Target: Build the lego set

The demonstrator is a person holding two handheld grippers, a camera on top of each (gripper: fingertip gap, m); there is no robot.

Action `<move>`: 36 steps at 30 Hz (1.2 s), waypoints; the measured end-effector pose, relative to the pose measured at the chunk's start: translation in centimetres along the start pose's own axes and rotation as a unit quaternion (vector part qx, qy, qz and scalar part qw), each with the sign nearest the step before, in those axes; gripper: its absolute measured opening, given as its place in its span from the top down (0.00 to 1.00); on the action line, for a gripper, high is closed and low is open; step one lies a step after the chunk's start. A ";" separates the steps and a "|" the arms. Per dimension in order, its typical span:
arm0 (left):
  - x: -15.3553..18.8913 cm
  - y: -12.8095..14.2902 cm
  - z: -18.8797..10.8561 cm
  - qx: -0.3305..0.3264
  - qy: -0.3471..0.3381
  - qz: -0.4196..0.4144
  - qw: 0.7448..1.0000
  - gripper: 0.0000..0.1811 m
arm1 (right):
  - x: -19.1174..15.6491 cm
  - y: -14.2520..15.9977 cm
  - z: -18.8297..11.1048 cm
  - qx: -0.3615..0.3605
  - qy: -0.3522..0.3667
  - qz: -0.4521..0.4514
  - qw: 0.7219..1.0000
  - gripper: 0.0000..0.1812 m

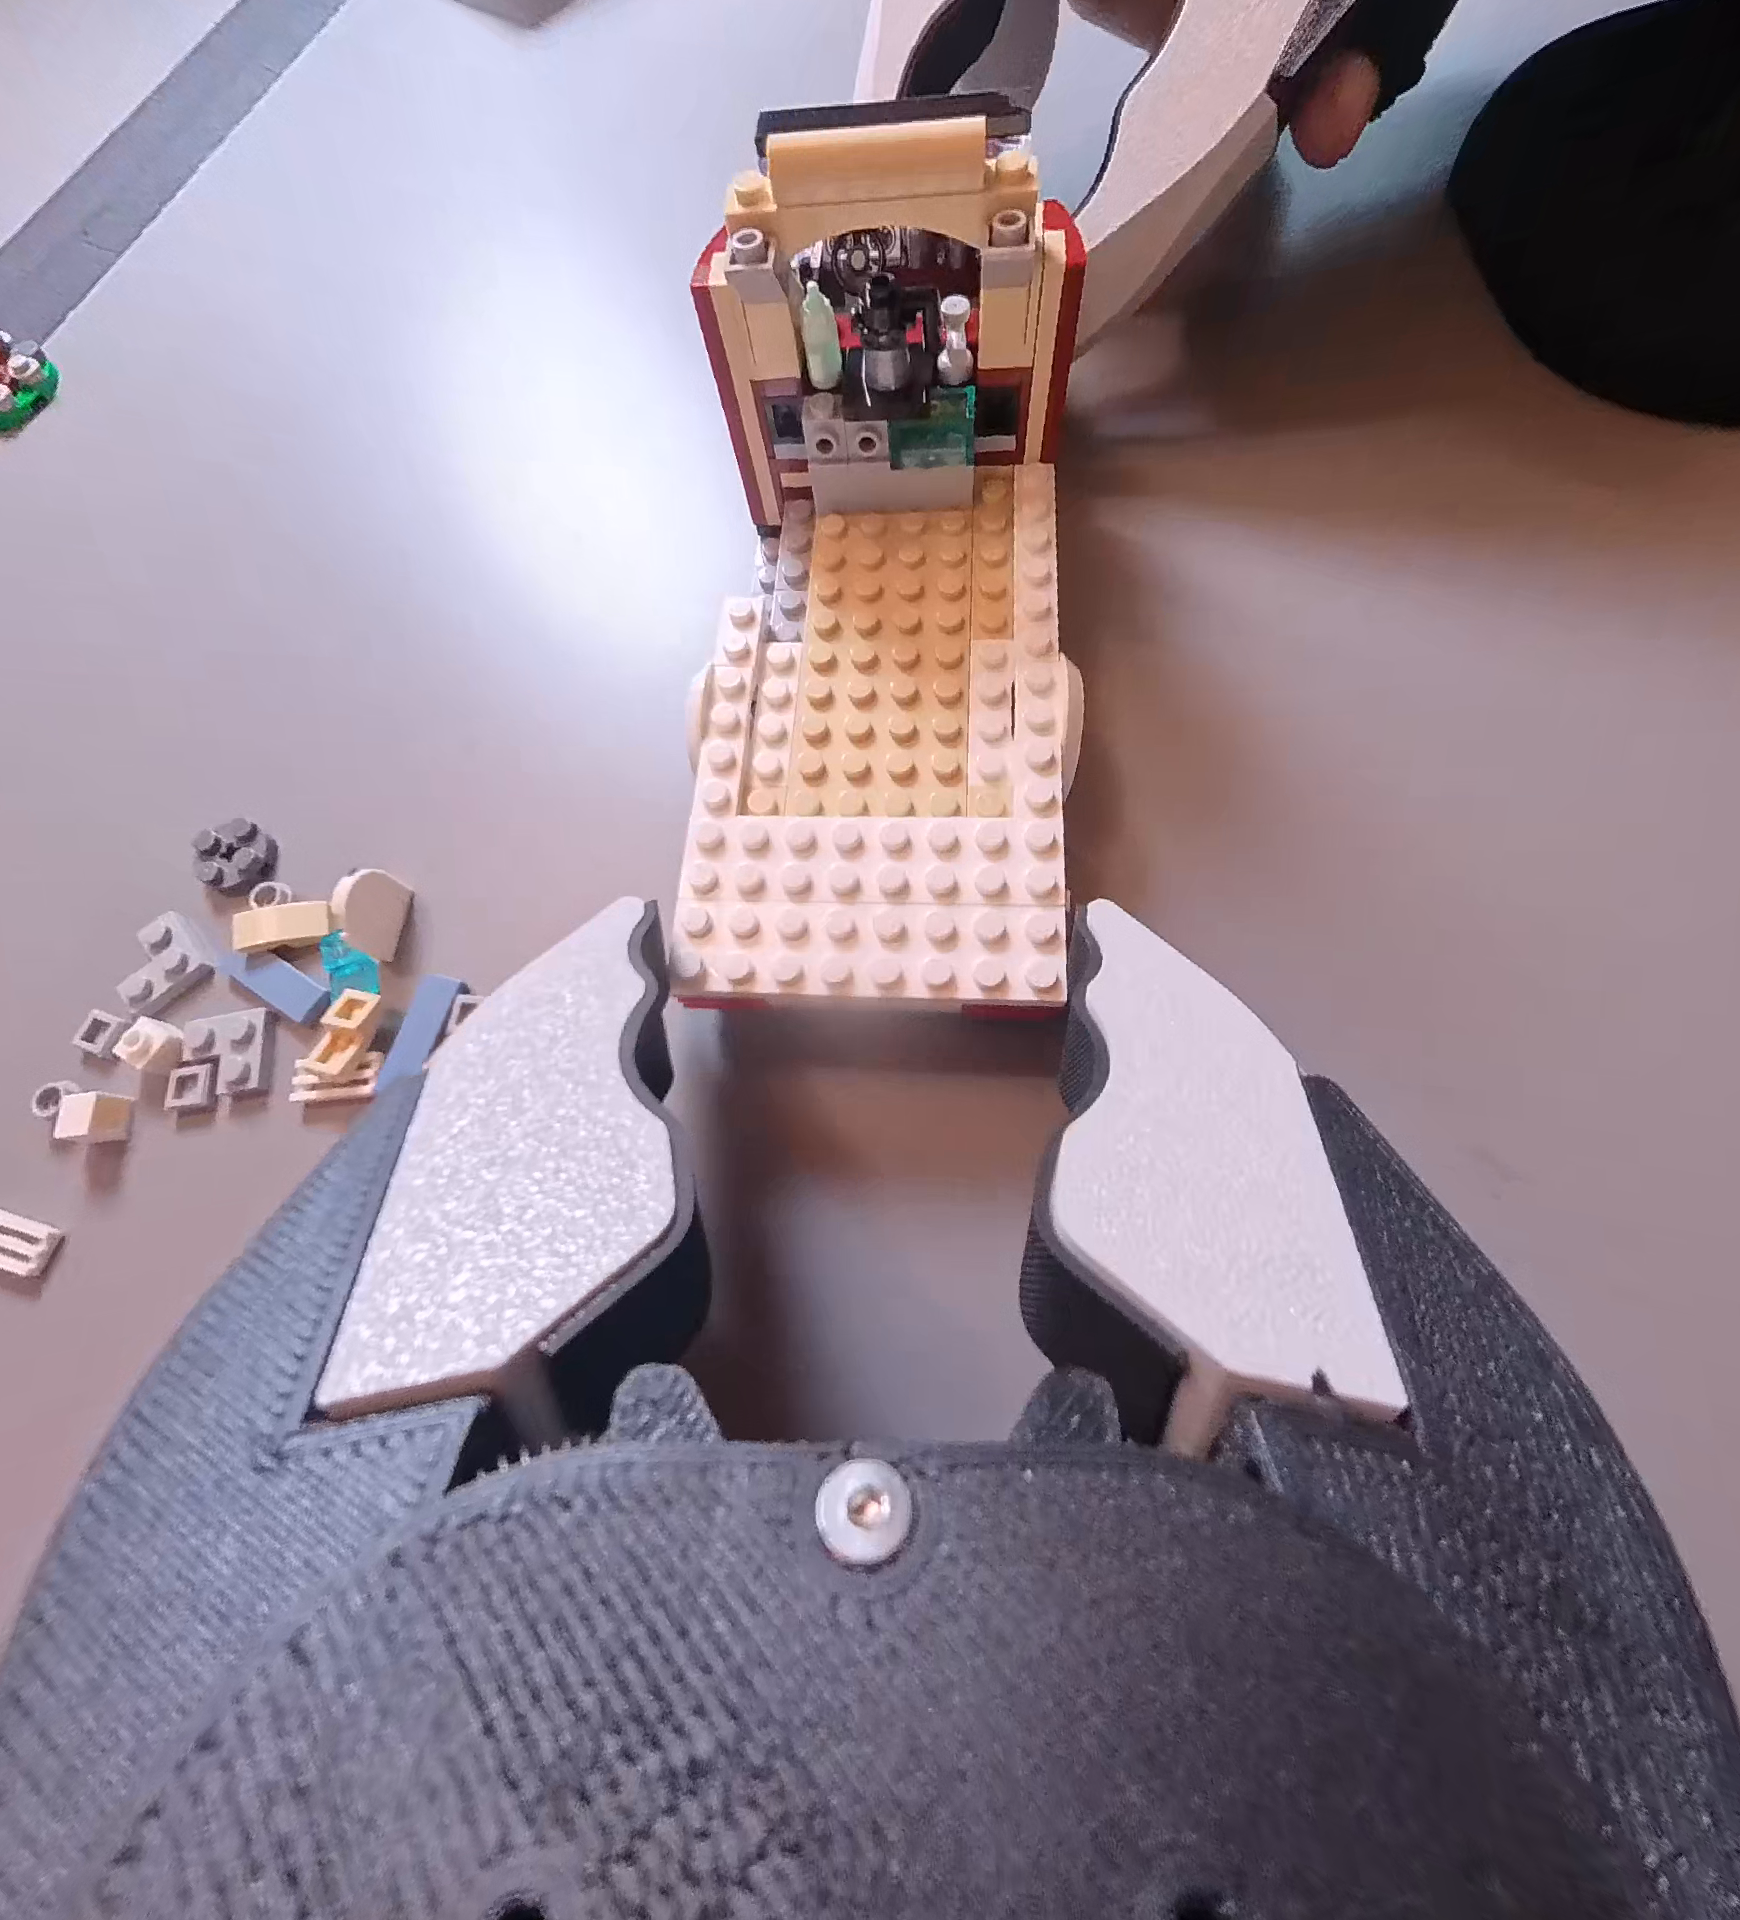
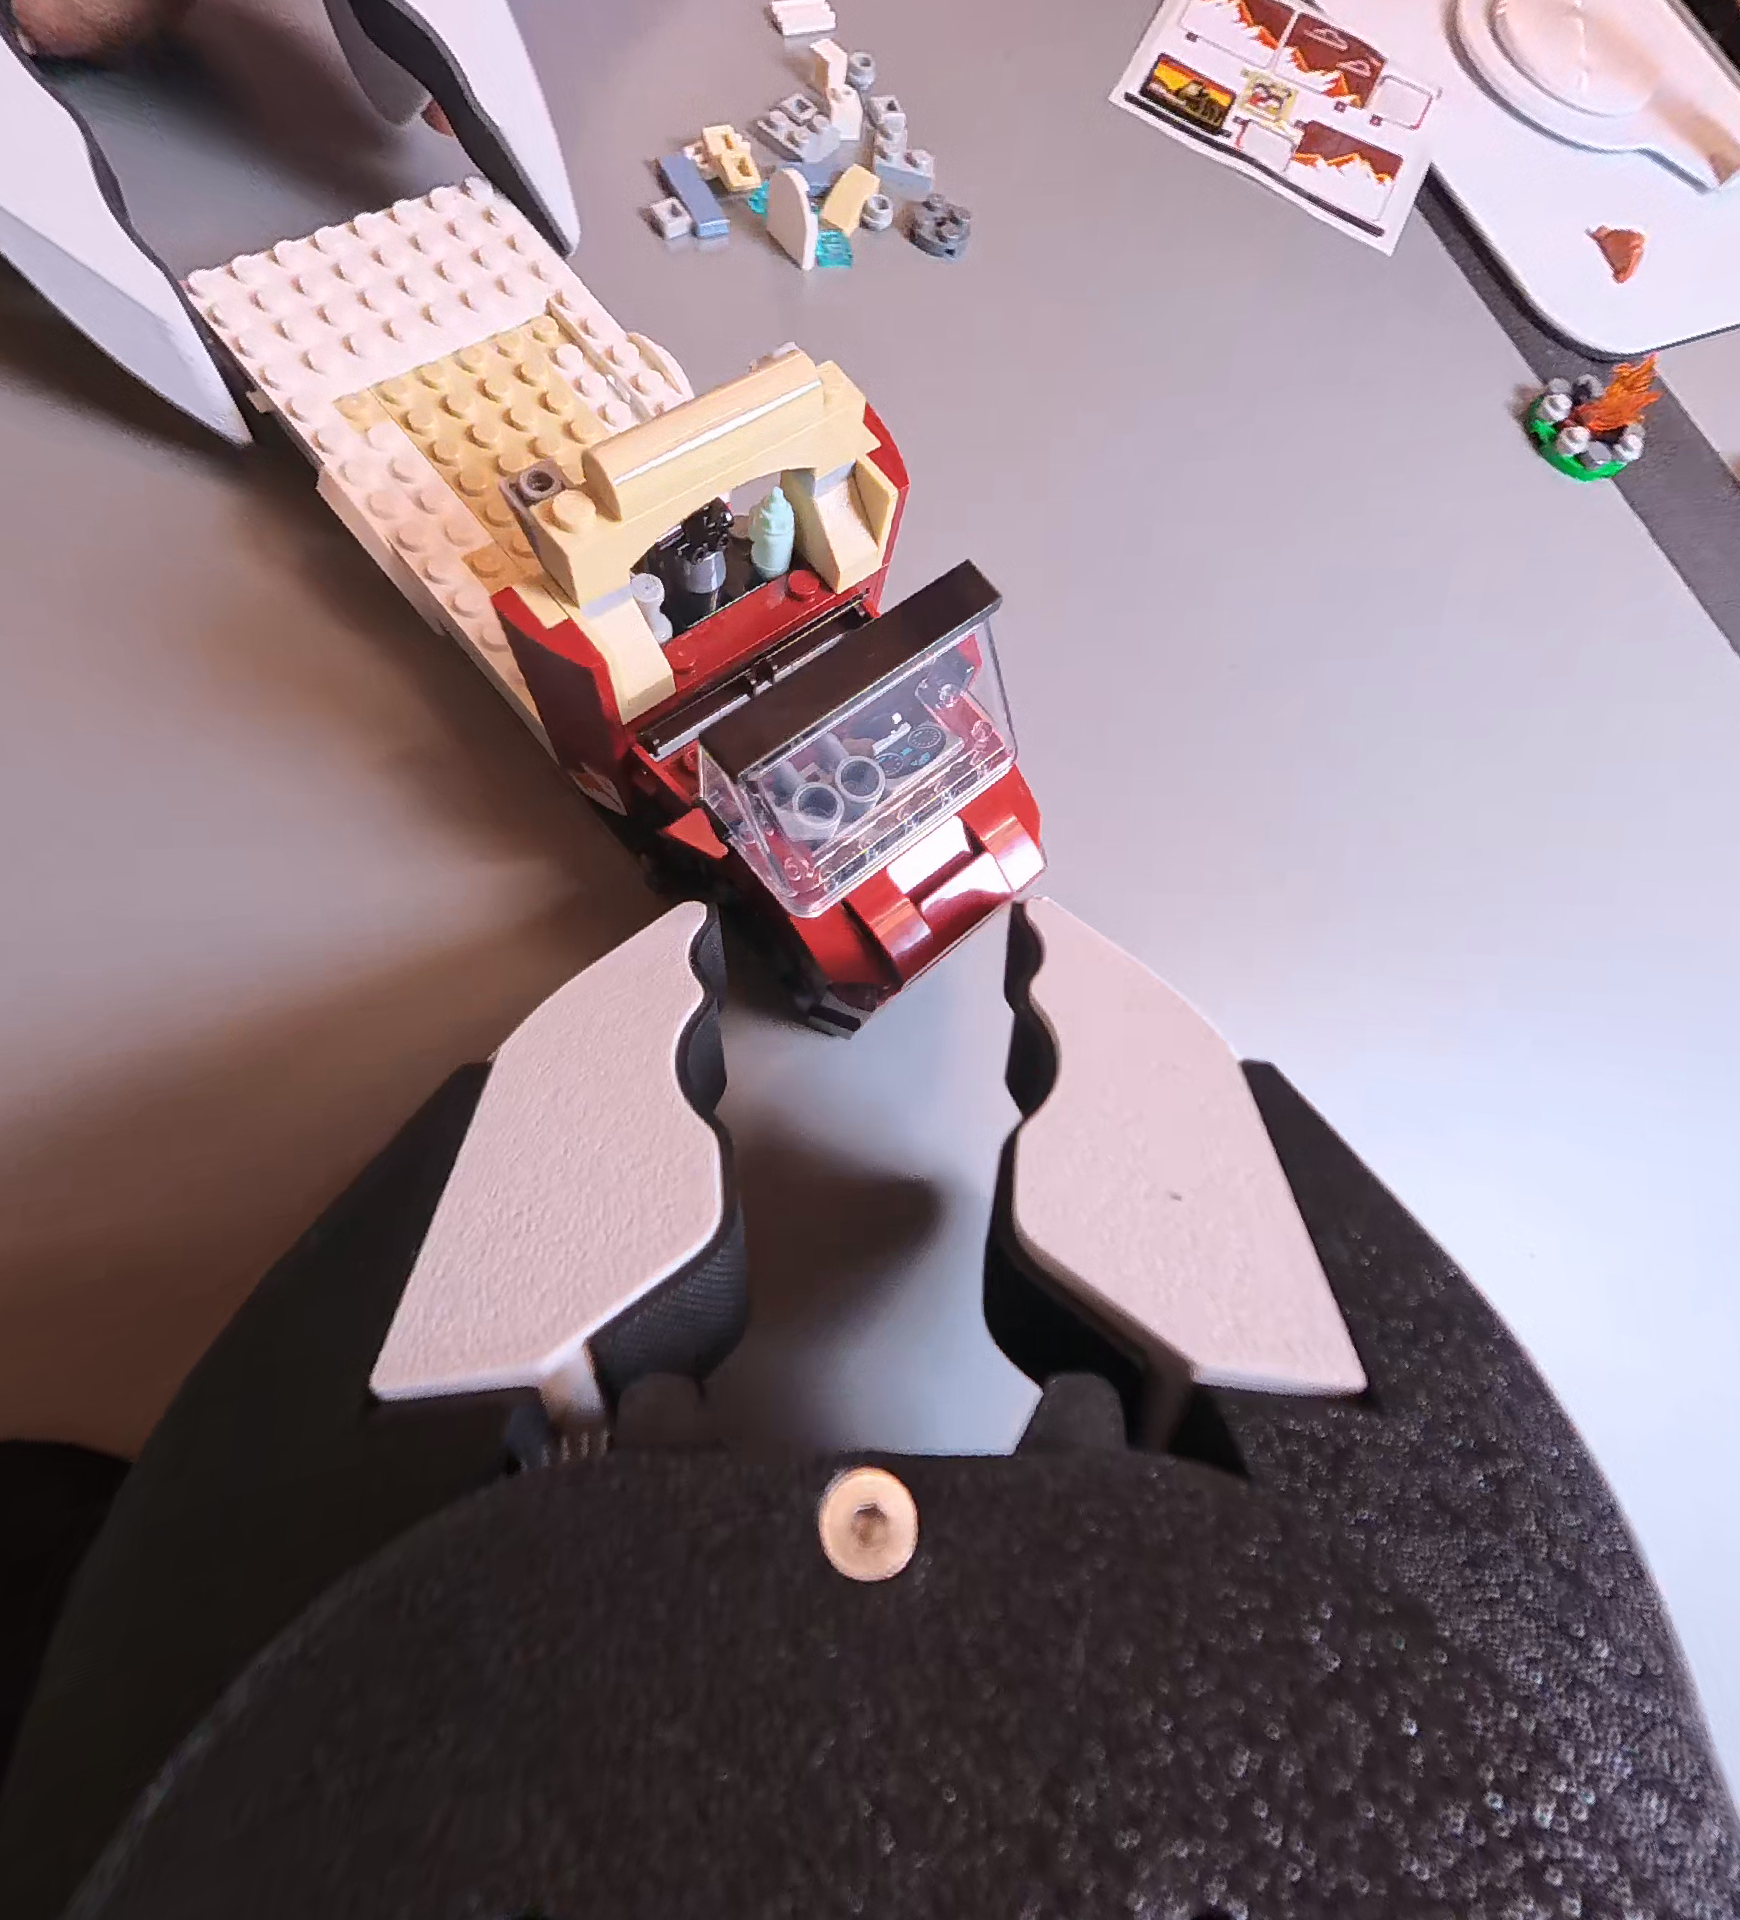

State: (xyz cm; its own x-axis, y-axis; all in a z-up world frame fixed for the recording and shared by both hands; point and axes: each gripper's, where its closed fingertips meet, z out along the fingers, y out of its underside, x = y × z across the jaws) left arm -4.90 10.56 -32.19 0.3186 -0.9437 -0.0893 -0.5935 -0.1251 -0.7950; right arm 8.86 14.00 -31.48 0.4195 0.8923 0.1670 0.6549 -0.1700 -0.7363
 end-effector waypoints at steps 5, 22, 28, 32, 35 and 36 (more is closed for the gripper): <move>-1.5 -1.0 1.5 -0.004 -0.016 -0.002 1.000 0.59 | 2.6 0.5 0.0 0.002 0.054 0.032 0.998 0.72; -3.1 -7.8 11.3 -0.042 -0.043 0.014 0.998 0.59 | 10.6 6.6 -4.5 -0.040 0.194 0.139 0.970 0.68; -3.4 -7.8 11.1 -0.030 -0.048 0.024 0.998 0.59 | 10.8 6.6 -4.6 -0.035 0.201 0.140 0.969 0.68; -3.0 -9.5 8.9 0.020 -0.054 0.028 0.998 0.58 | 10.8 6.6 -4.6 -0.033 0.208 0.134 0.968 0.67; -2.8 -10.9 5.8 0.071 -0.069 0.031 0.995 0.60 | 10.8 6.3 -4.9 -0.023 0.212 0.131 0.968 0.66; -2.9 -11.0 4.5 0.086 -0.077 0.030 0.993 0.61 | 10.8 6.1 -5.1 -0.017 0.212 0.131 0.968 0.66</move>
State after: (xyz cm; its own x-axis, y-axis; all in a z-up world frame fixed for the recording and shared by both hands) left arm 4.05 16.07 -25.85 0.4032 -0.8882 -0.2204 -0.4851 -0.0032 -0.8745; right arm 20.65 20.49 -30.79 0.7898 0.5656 0.2374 0.5088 -0.3879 -0.7685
